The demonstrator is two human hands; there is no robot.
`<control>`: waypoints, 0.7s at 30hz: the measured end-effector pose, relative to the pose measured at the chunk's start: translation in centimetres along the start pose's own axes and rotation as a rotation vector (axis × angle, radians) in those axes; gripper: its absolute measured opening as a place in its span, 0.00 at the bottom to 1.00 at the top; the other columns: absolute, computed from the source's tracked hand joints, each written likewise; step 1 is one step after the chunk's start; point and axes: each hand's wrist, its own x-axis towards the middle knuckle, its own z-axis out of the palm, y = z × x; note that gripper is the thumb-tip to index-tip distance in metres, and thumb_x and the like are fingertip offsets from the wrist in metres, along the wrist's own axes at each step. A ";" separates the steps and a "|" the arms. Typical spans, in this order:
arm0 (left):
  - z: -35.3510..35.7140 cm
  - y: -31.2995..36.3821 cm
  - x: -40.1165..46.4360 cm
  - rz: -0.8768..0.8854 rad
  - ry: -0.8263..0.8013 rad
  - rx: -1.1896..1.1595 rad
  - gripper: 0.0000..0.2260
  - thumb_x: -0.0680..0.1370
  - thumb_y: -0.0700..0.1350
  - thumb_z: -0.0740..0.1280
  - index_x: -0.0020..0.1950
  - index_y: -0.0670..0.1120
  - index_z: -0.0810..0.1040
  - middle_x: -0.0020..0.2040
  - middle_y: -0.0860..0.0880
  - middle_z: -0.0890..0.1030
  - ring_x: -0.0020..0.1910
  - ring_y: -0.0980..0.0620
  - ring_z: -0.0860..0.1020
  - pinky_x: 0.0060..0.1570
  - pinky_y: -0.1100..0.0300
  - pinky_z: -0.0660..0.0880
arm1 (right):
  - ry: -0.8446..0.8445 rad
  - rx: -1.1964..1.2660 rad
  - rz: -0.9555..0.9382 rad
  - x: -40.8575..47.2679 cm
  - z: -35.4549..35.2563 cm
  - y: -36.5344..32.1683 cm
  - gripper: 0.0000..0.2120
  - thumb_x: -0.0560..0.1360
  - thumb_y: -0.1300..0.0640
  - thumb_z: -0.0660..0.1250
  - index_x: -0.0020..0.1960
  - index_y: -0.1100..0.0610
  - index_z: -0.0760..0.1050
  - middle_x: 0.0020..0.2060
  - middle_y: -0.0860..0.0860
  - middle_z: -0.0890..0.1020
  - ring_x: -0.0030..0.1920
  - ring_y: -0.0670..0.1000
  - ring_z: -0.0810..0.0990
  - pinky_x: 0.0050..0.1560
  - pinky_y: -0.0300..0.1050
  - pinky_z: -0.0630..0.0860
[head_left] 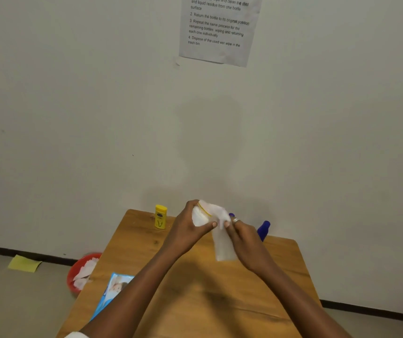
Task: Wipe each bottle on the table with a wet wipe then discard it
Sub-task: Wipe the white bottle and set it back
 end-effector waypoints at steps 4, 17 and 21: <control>0.8 -0.3 0.4 -0.187 -0.072 -0.119 0.26 0.75 0.58 0.68 0.69 0.51 0.63 0.56 0.53 0.75 0.50 0.56 0.77 0.42 0.66 0.72 | 0.180 0.485 0.379 1.2 -0.9 2.0 0.12 0.82 0.51 0.57 0.57 0.55 0.75 0.49 0.54 0.82 0.47 0.51 0.81 0.42 0.43 0.78; 6.7 -4.1 5.6 -0.354 -0.069 -0.272 0.22 0.79 0.34 0.59 0.68 0.53 0.64 0.57 0.48 0.77 0.49 0.53 0.79 0.41 0.62 0.77 | -0.063 0.323 0.303 7.8 3.4 9.0 0.15 0.76 0.51 0.69 0.58 0.57 0.76 0.49 0.52 0.84 0.45 0.49 0.83 0.45 0.48 0.82; 7.7 -6.5 7.8 -0.401 -0.054 -0.233 0.19 0.78 0.34 0.62 0.68 0.45 0.70 0.58 0.47 0.80 0.55 0.52 0.80 0.51 0.59 0.80 | -0.070 0.363 0.299 11.0 3.6 13.0 0.14 0.76 0.53 0.70 0.59 0.57 0.76 0.49 0.50 0.83 0.47 0.48 0.82 0.43 0.40 0.79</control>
